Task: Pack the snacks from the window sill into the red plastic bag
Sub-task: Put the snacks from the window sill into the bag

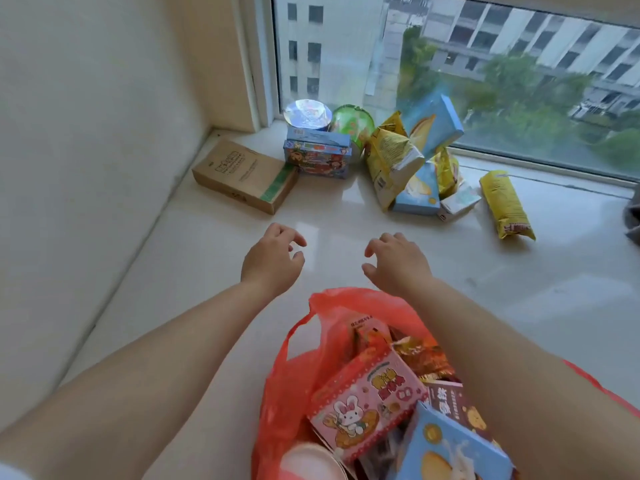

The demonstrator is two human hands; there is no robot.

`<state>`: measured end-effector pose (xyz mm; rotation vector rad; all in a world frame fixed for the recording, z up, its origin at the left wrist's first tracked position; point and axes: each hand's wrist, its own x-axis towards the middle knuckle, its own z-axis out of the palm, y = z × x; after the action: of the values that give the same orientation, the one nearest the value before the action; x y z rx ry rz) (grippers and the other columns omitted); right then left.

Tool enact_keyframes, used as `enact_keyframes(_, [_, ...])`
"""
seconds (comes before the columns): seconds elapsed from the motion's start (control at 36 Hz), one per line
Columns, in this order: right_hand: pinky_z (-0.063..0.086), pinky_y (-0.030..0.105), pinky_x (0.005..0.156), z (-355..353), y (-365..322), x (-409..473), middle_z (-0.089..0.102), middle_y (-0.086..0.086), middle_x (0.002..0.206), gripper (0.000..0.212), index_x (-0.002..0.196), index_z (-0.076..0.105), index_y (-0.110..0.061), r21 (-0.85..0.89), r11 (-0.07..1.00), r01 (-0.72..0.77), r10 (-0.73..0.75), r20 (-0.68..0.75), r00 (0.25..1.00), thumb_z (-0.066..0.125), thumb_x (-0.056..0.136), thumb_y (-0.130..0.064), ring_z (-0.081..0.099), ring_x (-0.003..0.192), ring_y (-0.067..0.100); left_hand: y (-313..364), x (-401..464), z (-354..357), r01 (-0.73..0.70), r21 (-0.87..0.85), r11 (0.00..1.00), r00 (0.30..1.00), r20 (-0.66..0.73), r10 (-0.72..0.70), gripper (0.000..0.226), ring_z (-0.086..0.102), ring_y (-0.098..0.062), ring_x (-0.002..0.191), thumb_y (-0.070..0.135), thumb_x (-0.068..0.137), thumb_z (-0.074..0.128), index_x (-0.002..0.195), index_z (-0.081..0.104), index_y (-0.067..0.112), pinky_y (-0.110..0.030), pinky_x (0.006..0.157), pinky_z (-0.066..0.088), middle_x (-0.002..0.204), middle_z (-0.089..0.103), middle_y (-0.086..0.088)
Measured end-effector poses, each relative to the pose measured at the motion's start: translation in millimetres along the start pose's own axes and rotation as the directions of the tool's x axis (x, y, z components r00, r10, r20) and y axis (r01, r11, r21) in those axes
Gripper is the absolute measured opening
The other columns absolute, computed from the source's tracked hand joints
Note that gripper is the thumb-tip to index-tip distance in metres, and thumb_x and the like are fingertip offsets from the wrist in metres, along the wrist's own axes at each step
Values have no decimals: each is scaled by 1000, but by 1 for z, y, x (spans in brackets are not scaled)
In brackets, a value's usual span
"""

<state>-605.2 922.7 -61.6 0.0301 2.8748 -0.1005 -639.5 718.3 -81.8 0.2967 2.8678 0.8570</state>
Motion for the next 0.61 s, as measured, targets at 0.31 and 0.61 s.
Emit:
enact_keyframes(0.31, [37,36,100,2,-35,170,42,5,135,49,136,42,-22,149,985,-89,81,61,995,54,91,-37,35,129,23,-94,165,-14,88,416,905,950,237,-202,50,41,-23,125,27,90,52,138,39,23,-38,96,42,139,40,-3])
enact_keyframes(0.61, [28,40,107,-6,-28,308,22,8,148,80,146,20,-19,12,992,-129,128,-205,970,66,82,-37,24,135,29,-122,305,-11,-197,563,802,918,393,-50,75,2,-20,146,38,92,56,151,11,28,-49,117,8,159,7,5])
